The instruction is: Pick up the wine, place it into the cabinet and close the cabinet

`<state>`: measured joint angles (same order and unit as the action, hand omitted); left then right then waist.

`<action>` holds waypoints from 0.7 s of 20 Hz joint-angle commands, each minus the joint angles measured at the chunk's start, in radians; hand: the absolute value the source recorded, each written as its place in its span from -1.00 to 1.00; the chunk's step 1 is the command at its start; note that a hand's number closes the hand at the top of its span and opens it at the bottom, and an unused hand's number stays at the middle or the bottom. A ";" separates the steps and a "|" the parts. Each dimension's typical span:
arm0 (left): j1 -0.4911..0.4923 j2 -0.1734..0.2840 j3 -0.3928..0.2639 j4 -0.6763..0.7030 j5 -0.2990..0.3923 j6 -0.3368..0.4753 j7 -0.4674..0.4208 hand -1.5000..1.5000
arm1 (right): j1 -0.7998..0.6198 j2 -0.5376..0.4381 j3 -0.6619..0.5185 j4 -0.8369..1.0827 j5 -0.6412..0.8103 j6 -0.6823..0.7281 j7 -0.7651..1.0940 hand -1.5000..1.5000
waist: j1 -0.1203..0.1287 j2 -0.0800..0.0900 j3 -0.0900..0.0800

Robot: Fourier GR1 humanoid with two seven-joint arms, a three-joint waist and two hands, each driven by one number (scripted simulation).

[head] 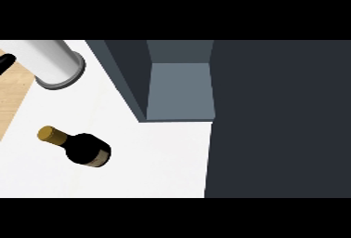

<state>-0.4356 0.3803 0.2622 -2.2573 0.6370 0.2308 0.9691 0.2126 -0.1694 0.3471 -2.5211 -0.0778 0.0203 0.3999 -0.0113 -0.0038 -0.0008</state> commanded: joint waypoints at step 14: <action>0.116 0.084 0.195 0.248 0.077 -0.279 -0.152 -1.00 | 0.007 -0.025 0.006 -0.218 -0.035 -0.038 0.111 -1.00 | 0.001 0.002 0.000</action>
<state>-0.3427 0.4531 0.4165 -2.0836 0.7015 0.0193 0.8625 0.1885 -0.1753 0.3680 -2.5219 -0.0692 -0.0077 0.4158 -0.0116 -0.0031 -0.0010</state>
